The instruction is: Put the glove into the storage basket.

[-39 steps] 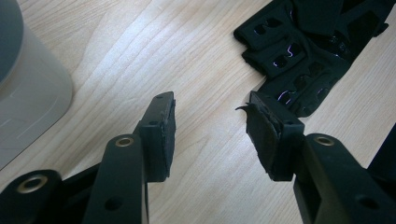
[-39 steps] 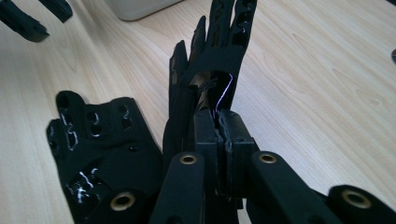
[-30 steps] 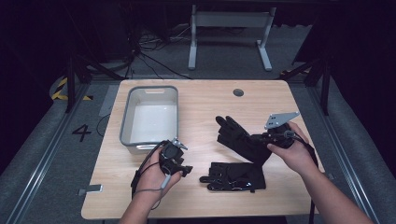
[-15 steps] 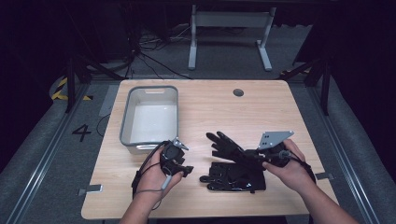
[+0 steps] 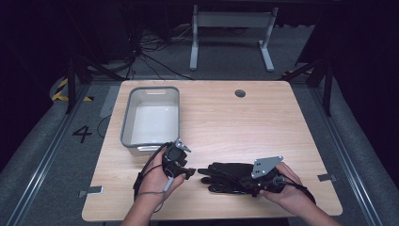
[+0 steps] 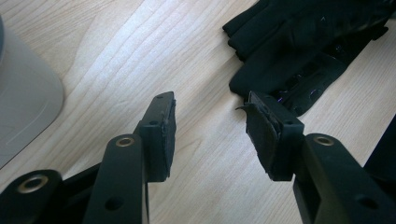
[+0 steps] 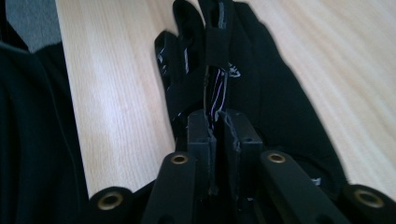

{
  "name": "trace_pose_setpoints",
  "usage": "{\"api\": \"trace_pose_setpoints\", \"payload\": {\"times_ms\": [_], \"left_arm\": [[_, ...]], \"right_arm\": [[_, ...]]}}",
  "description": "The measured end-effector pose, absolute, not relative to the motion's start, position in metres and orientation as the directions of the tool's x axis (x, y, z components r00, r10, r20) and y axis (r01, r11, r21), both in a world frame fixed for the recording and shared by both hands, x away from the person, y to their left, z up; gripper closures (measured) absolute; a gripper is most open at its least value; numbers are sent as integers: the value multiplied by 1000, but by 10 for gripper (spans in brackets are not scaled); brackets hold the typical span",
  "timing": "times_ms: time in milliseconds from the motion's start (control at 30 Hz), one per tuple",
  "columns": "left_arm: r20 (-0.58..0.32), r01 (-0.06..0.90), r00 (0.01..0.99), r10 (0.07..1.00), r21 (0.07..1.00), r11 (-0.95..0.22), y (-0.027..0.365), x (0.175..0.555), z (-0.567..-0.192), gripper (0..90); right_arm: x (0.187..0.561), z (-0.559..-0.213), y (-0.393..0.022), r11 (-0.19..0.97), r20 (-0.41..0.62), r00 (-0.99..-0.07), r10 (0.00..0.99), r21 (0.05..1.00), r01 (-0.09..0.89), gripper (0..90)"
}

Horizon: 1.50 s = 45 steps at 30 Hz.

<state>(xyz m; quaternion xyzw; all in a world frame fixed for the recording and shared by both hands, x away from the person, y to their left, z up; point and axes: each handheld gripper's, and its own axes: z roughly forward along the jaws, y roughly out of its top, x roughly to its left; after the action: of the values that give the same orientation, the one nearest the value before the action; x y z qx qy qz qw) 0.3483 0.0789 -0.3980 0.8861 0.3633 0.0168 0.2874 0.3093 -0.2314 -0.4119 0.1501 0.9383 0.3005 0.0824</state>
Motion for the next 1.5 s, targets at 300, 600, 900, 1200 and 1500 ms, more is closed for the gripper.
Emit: {"api": "trace_pose_setpoints", "payload": {"times_ms": [300, 600, 900, 1200, 1500], "left_arm": [[-193, 631, 743, 641, 522, -574, 78, 347, -397, 530], [-208, 624, 752, 625, 527, -576, 74, 345, -395, 530], [-214, 624, 756, 618, 519, -584, 73, 344, -396, 528], [-230, 626, 762, 606, 504, -596, 71, 345, -399, 527], [-236, 627, 766, 599, 481, -612, 66, 346, -405, 527]], "right_arm": [[305, -412, -235, 743, 13, -949, 315, 619, 254, 708], [311, -393, -255, 644, 54, -912, 406, 692, 327, 702], [323, -384, -275, 580, 70, -859, 506, 710, 400, 685], [337, -386, -294, 533, 93, -786, 611, 686, 495, 660], [350, -408, -307, 519, 131, -716, 685, 603, 606, 589]]}}
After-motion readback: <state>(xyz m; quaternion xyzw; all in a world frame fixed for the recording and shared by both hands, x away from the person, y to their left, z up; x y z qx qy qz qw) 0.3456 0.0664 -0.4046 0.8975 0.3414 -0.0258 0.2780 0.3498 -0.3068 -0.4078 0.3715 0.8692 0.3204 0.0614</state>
